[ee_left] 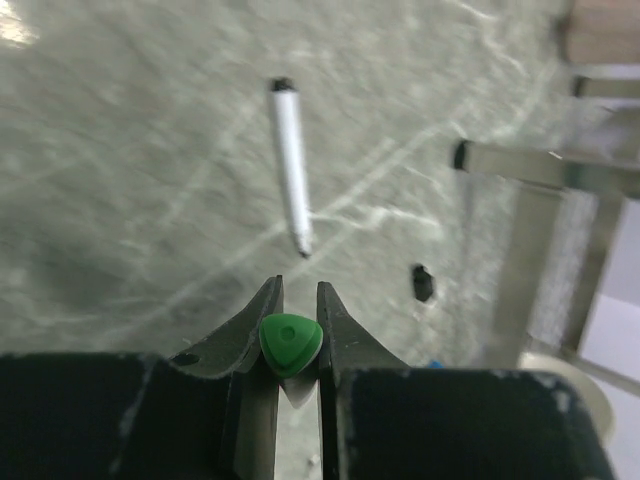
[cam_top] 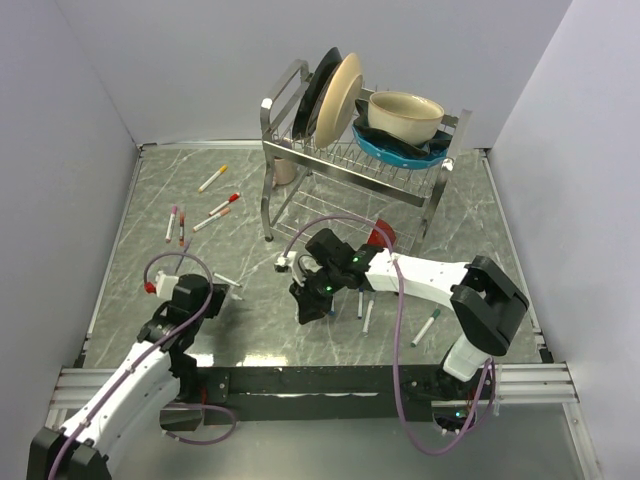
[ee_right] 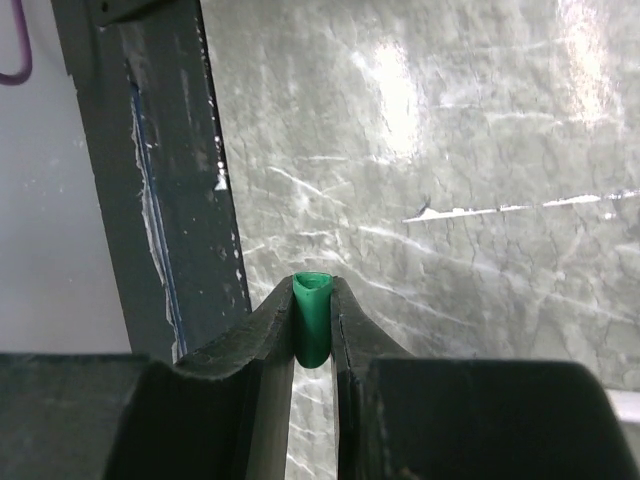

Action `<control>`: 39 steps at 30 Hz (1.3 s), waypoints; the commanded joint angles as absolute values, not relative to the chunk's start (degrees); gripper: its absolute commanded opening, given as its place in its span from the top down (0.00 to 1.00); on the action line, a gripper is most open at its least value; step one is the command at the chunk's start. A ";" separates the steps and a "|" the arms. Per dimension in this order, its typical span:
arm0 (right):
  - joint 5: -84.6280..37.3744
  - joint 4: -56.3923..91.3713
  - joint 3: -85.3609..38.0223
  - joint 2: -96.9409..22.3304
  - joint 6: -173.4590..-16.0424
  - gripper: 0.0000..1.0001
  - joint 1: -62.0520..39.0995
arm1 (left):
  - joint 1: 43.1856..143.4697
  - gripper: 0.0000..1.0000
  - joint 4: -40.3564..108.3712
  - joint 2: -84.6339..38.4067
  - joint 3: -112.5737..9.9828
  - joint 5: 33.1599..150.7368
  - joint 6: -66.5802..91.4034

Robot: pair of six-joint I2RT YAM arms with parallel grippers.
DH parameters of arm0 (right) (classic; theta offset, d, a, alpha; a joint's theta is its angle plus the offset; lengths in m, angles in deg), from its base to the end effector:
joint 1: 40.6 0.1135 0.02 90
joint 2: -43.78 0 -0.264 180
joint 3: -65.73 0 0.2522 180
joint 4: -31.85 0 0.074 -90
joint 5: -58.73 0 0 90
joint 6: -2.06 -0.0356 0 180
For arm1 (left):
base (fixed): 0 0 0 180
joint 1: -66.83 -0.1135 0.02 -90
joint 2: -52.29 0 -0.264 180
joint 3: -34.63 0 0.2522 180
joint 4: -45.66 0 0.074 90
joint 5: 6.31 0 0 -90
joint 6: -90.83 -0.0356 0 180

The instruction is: Open the pen caps

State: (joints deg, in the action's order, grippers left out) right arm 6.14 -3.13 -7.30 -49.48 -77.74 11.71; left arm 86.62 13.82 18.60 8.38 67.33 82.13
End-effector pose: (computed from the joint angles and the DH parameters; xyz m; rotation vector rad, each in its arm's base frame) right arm 0.1847 0.2744 0.2059 -1.5790 2.0720 1.1101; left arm 0.1296 -0.0360 0.1588 -1.3087 1.8933 -0.6306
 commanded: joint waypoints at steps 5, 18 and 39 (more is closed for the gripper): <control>5.21 -4.15 -10.35 -49.83 -75.72 1.00 11.69 | 82.39 0.78 17.14 7.75 6.81 67.16 81.87; 1.44 -4.77 -10.79 -50.27 -74.32 1.00 11.69 | 80.63 0.31 13.28 7.99 3.74 67.07 81.51; -24.50 -11.44 -31.61 -70.39 -62.80 0.90 12.75 | 80.54 0.01 2.29 16.70 -24.76 76.92 31.52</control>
